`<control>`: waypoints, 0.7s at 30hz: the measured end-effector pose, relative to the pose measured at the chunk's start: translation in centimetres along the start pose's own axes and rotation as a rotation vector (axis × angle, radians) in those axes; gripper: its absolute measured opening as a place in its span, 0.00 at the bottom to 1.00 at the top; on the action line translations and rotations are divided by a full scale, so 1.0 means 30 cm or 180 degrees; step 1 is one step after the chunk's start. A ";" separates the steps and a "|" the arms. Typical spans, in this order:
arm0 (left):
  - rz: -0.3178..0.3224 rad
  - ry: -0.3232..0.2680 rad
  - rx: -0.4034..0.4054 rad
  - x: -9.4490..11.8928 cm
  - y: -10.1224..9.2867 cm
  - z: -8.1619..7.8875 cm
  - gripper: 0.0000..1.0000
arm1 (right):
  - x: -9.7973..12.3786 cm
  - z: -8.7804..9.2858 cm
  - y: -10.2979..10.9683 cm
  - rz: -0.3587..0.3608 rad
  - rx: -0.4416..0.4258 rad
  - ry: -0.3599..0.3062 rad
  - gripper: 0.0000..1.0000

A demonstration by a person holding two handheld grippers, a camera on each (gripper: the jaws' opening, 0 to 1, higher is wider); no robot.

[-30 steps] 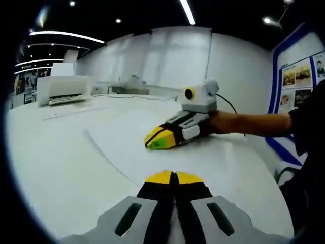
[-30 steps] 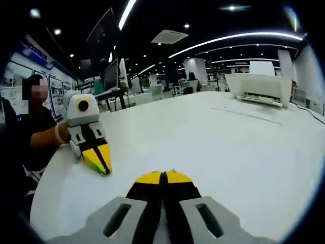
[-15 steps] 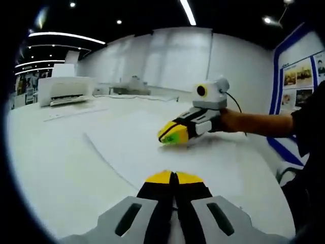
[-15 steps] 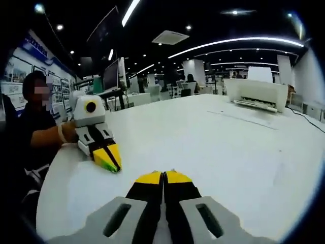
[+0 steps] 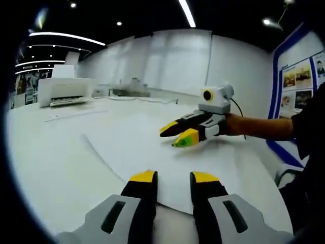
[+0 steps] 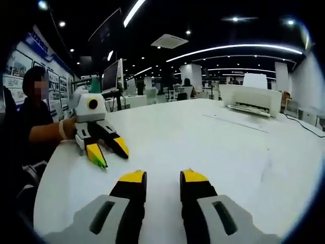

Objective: Organize the stack of printing papers by aligning and flattening the scattered papers on the table

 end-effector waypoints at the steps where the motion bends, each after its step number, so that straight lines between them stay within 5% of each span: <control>1: 0.0000 -0.0006 -0.0004 0.000 0.000 -0.001 0.33 | 0.011 -0.003 0.001 0.0014 -0.0004 -0.0020 0.26; 5: -0.0070 -0.0025 -0.0009 -0.002 0.014 -0.003 0.46 | 0.058 -0.001 0.003 0.0095 -0.0009 -0.0056 0.34; 14: -0.0152 -0.0173 0.0292 0.032 0.032 -0.052 0.52 | 0.167 0.009 0.030 0.0226 0.0026 -0.0117 0.32; 21: -0.0320 -0.0106 0.0247 0.073 0.046 -0.030 0.63 | 0.212 0.016 0.038 0.0282 0.0039 -0.0158 0.34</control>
Point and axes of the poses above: the point that each gripper's makers call its tool centre point, and the gripper's own axes: x roughly backward along the fingers, y roughly to its left, z roughly out of its underside, the point moved 2 cm from there along x, roughly backward along the fingers, and after that the axes turned 14 degrees about -z, right-handed, at the moved point
